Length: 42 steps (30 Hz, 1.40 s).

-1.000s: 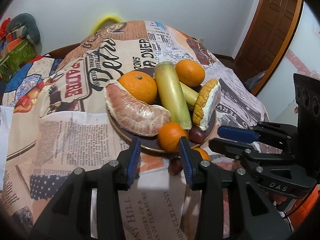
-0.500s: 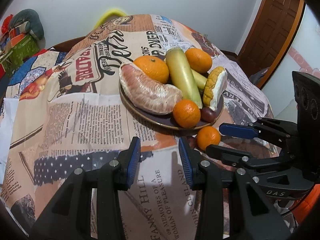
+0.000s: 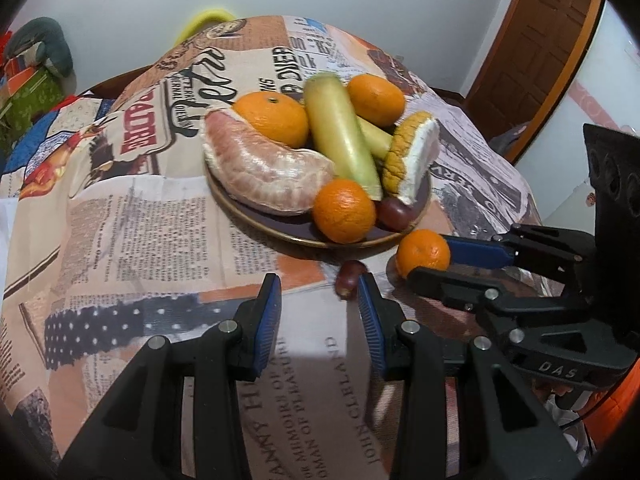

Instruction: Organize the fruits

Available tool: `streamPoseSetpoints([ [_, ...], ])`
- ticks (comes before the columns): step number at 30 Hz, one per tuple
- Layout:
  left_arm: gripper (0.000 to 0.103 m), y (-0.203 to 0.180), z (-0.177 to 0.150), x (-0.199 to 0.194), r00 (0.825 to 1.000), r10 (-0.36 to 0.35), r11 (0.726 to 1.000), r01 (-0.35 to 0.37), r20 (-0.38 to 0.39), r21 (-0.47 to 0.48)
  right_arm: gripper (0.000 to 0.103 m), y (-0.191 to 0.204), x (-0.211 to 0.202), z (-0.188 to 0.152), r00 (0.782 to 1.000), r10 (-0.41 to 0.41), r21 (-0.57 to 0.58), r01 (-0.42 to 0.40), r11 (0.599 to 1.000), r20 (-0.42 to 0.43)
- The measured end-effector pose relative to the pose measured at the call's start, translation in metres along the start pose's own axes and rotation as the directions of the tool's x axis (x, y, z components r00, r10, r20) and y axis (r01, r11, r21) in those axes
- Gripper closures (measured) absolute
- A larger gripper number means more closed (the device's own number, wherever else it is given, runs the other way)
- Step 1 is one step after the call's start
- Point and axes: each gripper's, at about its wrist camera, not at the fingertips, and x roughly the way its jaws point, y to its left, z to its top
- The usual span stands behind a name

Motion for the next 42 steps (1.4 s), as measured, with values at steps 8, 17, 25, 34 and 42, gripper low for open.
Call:
streamPoseSetpoints([
  [8, 0.064, -0.017, 0.001, 0.014, 1.0, -0.007, 0.999, 0.008, -0.03, 0.041, 0.073, -0.019, -0.022, -0.006, 0.999, -0.037, 0.044, 0.035, 0.998, 0.035],
  [17, 0.077, -0.021, 0.0, 0.023, 0.999, 0.037, 0.997, -0.036, -0.008, 0.066, 0.073, -0.023, -0.029, -0.008, 0.998, -0.045, 0.056, 0.043, 0.998, 0.044],
  [25, 0.085, -0.015, -0.002, 0.012, 1.0, 0.012, 0.999, -0.011, -0.009, 0.046, 0.073, -0.02, -0.034, -0.005, 0.997, -0.038, 0.057, 0.035, 0.998, 0.064],
  [34, 0.085, -0.01, 0.003, -0.017, 0.998, 0.02, 0.999, -0.022, 0.056, 0.028, 0.073, -0.02, -0.044, 0.008, 0.993, -0.047, 0.058, 0.04, 0.997, 0.111],
  [42, 0.085, -0.01, 0.028, -0.038, 0.989, 0.014, 0.999, -0.018, 0.146, 0.029, 0.073, -0.025, -0.053, 0.026, 0.984, -0.055, 0.067, 0.044, 0.997, 0.169],
])
